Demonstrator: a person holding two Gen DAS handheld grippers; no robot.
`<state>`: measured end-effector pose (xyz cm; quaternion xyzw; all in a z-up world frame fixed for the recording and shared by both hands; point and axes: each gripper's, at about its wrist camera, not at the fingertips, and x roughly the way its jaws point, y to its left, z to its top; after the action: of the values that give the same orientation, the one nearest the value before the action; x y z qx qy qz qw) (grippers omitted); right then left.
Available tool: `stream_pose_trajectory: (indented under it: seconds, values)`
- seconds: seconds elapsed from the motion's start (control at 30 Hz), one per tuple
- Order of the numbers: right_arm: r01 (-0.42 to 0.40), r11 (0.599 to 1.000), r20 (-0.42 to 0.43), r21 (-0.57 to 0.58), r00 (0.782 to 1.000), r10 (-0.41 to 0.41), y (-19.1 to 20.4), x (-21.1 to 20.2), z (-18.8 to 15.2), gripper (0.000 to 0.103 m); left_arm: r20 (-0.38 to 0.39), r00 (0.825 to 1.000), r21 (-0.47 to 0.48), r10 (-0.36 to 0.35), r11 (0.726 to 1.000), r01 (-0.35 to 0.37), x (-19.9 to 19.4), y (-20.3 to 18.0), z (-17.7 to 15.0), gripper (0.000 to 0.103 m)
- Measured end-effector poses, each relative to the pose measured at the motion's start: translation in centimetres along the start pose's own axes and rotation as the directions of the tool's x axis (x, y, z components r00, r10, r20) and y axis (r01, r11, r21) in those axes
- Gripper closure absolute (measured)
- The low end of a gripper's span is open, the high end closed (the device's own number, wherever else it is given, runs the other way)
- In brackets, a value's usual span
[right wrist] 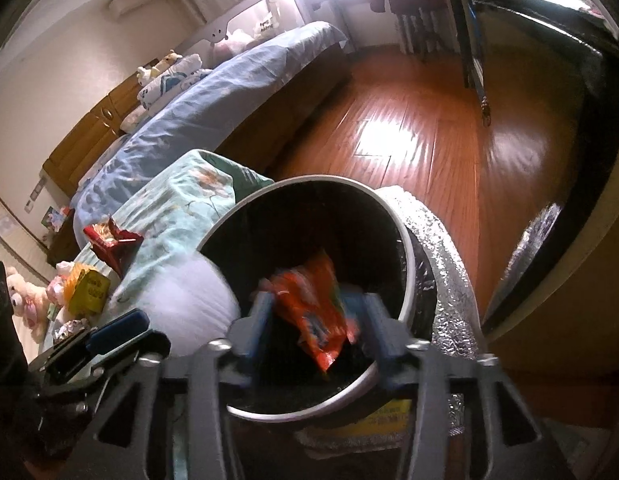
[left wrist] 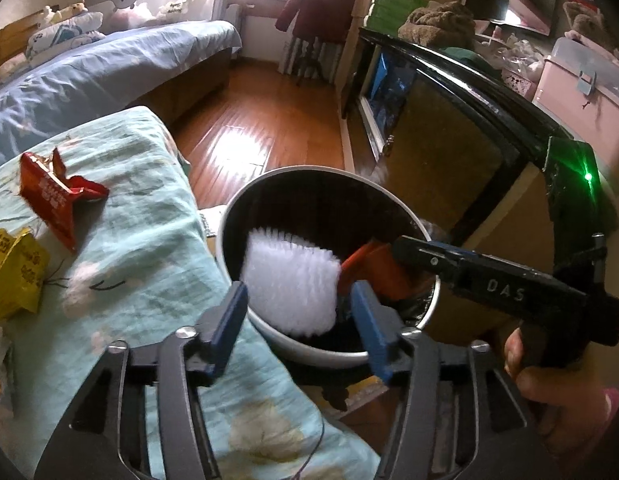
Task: Collect trash
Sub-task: 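Open the left gripper over the bin while the right gripper releases the wrapper, then move both open grippers back over the table trash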
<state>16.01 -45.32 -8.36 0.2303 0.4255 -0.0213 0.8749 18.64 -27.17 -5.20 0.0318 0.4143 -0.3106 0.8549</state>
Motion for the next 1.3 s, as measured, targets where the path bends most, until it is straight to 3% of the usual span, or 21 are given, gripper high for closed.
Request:
stream_pose_trajectory:
  seconds: [0.13, 0.53, 1.3]
  values:
    - [-0.01, 1.0, -0.002, 0.002, 1.0, 0.01, 0.2, -0.1, -0.2, 0.048, -0.004, 1.0, -0.023, 0.01, 1.0, -0.011, -0.5, 0.6, -0.7, 0.044]
    - [-0.074, 0.997, 0.007, -0.036, 0.997, 0.074, 3.7, -1.3, -1.8, 0.026, 0.022, 0.998, -0.12, 0.065, 0.991, -0.062, -4.7, 4.3, -4.6, 0.043]
    - [-0.19, 0.97, -0.075, -0.154, 0.981, 0.181, 12.9, 0.0, -6.0, 0.025, 0.063, 0.975, -0.311, 0.212, 0.933, -0.182, -12.5, 12.2, -11.3, 0.043]
